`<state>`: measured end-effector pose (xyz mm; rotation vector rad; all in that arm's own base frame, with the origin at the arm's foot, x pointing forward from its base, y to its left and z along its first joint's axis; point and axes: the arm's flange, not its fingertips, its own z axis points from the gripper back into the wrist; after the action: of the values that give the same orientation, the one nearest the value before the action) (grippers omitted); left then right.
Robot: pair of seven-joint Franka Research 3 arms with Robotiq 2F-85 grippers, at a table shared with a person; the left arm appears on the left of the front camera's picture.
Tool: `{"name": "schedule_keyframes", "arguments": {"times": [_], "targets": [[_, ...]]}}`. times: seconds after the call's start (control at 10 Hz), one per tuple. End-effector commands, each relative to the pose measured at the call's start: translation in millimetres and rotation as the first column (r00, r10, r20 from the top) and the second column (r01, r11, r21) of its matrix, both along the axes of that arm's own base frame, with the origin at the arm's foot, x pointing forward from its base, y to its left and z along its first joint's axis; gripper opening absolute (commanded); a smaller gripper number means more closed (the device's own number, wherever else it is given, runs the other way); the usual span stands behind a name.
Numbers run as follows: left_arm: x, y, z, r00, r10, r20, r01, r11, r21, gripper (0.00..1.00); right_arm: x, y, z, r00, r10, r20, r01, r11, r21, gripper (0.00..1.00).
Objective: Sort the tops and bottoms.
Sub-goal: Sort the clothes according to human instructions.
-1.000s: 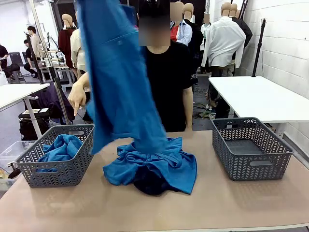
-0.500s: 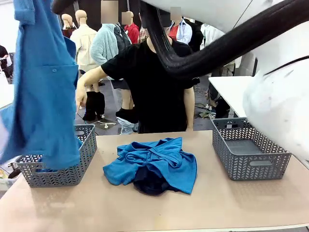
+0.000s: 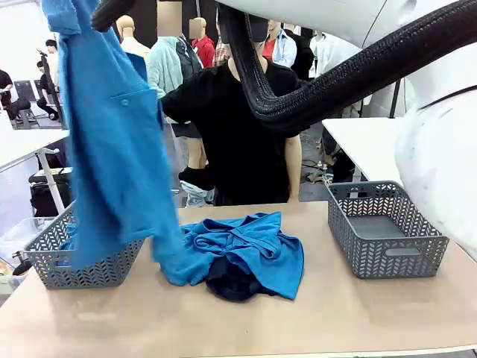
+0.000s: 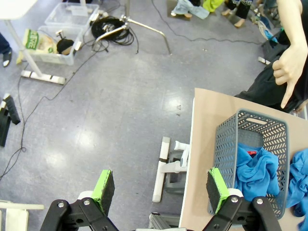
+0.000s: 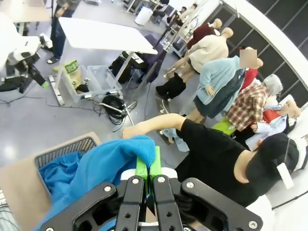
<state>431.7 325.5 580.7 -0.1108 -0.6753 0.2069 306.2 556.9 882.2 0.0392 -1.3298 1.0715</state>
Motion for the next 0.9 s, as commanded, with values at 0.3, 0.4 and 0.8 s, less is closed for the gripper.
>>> {"name": "schedule_keyframes", "arguments": {"times": [0.3,0.4,0.8], "targets": [[-3,1,-1,1.000,-0.007,0.002,0.007,1.000,0.021,1.00,-4,-1,4,1.000,0.011,0.011,-0.011,1.000,-0.014,0.00],[-3,1,-1,1.000,-0.007,0.002,0.007,1.000,0.021,1.00,-4,-1,4,1.000,0.011,0.011,-0.011,1.000,-0.014,0.00],[-3,1,-1,1.000,-0.007,0.002,0.007,1.000,0.021,1.00,66,61,28,0.974,-0.153,-0.166,0.213,0.868,0.448,0.00]]}}
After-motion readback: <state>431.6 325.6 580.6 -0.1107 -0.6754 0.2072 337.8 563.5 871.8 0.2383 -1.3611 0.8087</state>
